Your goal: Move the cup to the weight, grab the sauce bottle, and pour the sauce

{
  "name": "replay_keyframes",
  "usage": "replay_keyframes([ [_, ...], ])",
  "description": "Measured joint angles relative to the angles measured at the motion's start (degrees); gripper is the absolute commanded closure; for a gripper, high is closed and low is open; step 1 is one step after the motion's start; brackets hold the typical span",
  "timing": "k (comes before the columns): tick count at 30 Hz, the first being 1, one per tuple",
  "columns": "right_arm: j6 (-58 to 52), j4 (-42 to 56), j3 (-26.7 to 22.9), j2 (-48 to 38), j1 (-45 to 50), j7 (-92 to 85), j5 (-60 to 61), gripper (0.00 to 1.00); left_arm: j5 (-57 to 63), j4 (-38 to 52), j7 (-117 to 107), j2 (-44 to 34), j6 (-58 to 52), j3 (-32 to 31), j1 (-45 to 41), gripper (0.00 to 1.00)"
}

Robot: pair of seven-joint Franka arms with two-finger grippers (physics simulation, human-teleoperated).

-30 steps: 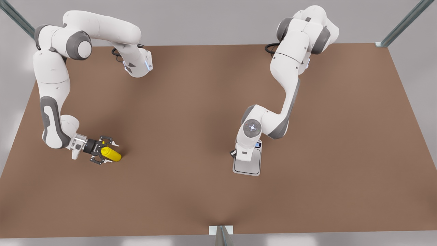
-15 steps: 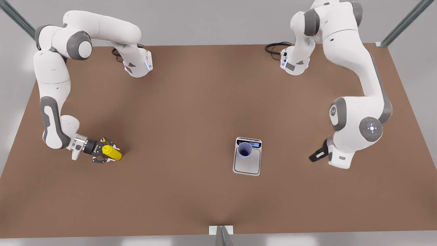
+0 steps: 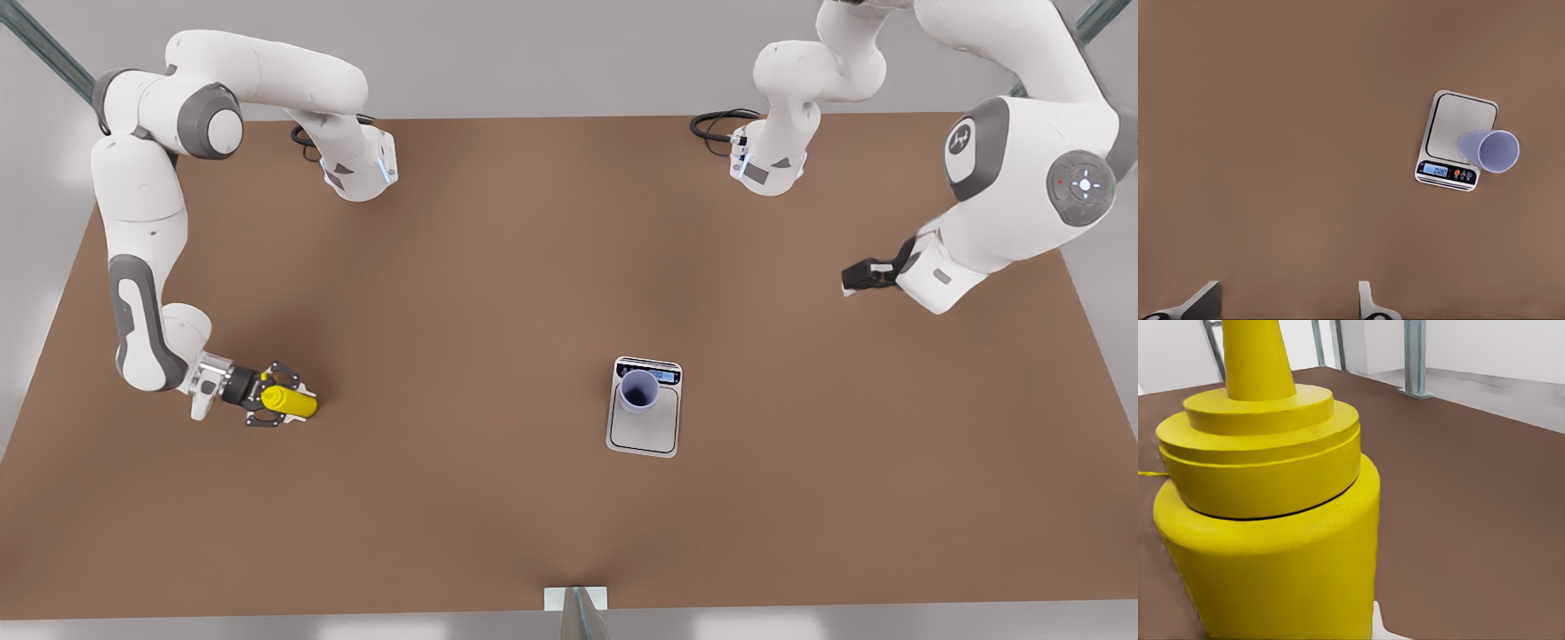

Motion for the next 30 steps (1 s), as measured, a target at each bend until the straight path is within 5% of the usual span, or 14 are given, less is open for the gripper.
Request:
replay_keyframes([
  [8, -0.64, 3.65, -0.17, -3.11, 1.65, 7.91, -0.9, 0.47, 2.09, 1.92, -0.39, -0.11, 3.21, -1.2, 3.26, 0.0],
  [15, 16.51, 8.24, -1.05, -8.25, 24.91, 28.63, -4.24, 0.47, 2.79, 3.95, -0.43, 1.05, 3.25, 0.82, 3.66, 0.0],
  [19, 29.28, 14.42, -0.98, -7.75, 41.03, 57.08, -23.82, 0.46, 2.62, 6.64, -0.49, 7.11, 4.5, 0.43, 2.78, 0.0],
  [25, 29.72, 22.96, -0.88, -4.21, 56.88, 100.64, -65.96, 0.46, 2.47, 9.51, 0.32, 6.68, 4.31, -0.02, 2.58, 0.0],
  [30, 26.42, 26.05, -0.96, -1.47, 65.32, 116.59, -80.18, 0.46, 2.81, 11.53, 0.0, 6.14, 2.49, 1.21, 2.71, 0.0],
])
